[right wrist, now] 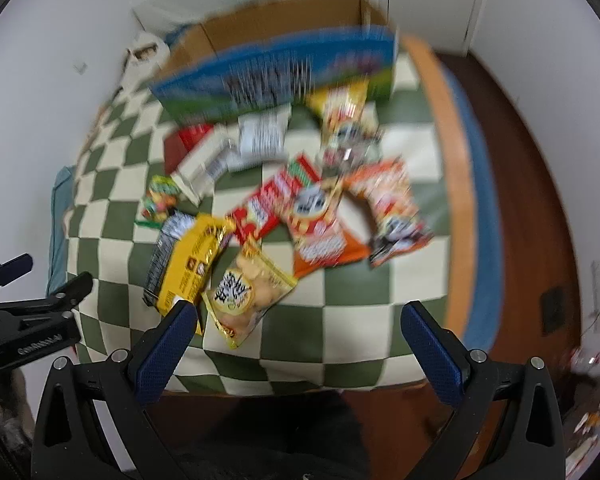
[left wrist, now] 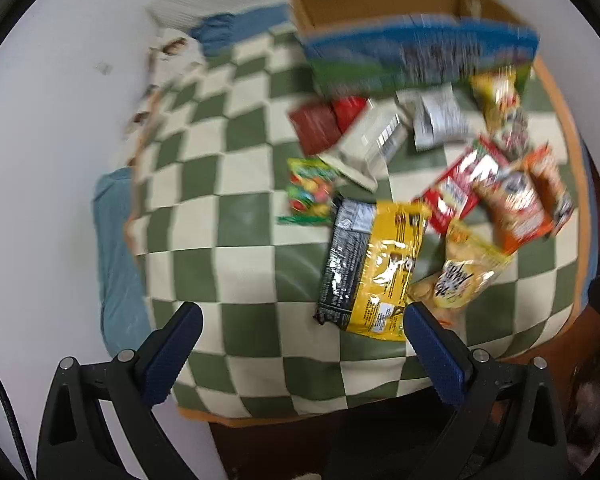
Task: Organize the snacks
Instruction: 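Grasp the black-and-yellow bag with left tool while right tool grasps the cream-bun bag, then carry both bags into the cardboard box and open both tools, then grasp the white wrapped bar with left tool while right tool grasps the grey lizz packet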
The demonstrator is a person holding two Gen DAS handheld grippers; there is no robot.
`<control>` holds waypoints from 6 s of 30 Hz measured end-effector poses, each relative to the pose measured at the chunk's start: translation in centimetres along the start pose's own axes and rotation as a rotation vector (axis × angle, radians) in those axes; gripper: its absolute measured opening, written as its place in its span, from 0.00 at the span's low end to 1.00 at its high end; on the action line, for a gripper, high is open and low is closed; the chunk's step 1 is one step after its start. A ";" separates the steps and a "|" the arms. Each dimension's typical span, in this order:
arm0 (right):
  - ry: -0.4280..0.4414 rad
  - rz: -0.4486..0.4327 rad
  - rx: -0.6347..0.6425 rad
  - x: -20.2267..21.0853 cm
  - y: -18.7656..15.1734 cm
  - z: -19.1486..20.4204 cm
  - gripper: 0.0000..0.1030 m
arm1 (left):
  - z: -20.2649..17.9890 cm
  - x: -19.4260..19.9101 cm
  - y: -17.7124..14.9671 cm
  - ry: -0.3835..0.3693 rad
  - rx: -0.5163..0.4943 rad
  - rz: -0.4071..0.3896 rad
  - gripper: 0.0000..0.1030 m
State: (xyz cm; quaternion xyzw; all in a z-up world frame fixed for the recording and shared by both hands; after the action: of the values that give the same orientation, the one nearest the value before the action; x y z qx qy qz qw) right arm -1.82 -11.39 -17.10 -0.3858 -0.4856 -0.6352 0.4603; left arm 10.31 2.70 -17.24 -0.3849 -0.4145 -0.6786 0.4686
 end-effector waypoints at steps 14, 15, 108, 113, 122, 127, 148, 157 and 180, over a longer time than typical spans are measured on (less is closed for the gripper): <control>0.153 0.159 -0.345 -12.7 -2.2 -1.3 1.00 | -5.9 -15.7 3.4 -0.233 -0.058 0.309 0.87; 0.163 0.166 -0.360 -13.1 -2.3 -1.2 1.00 | -5.7 -15.8 3.4 -0.236 -0.045 0.301 0.86; 0.248 -0.091 0.089 0.2 25.7 -0.6 0.51 | 3.4 4.0 15.9 -0.403 0.261 -0.050 0.84; 0.226 -0.025 0.065 -4.1 35.6 -2.6 0.51 | 2.0 0.0 25.3 -0.334 0.228 -0.002 0.84; 0.153 0.140 0.037 -12.8 43.7 -6.4 0.51 | -2.3 -8.3 34.1 -0.346 0.173 0.154 0.84; 0.123 0.197 0.057 -16.2 44.1 -7.3 0.51 | -4.4 -10.9 35.1 -0.334 0.135 0.214 0.84; 0.078 0.207 0.067 -13.6 41.6 -8.3 0.96 | -3.1 -8.3 31.7 -0.324 0.204 0.163 0.91; 0.050 0.058 0.078 -8.0 39.3 -7.0 0.96 | 0.1 -2.0 28.7 -0.264 0.253 -0.036 0.91; 0.150 -0.042 -0.096 -3.5 23.7 -9.5 0.69 | 0.0 -1.9 13.4 -0.106 0.056 -0.125 0.91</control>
State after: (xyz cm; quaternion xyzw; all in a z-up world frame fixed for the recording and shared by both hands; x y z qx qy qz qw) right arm 21.50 -22.41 -16.38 -0.3484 -0.4269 -0.6943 0.4629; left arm 23.57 0.39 -16.23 -0.3803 -0.4807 -0.6735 0.4132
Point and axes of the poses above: each gripper's, at about its wrist camera, not at the fingertips, and x roughly against the way its jaws point, z to its left, y to its top, the point moved 1 cm from there along -x, roughly the way its jaws point, and after that the axes turned 7 degrees about y, right-handed, at the moved point
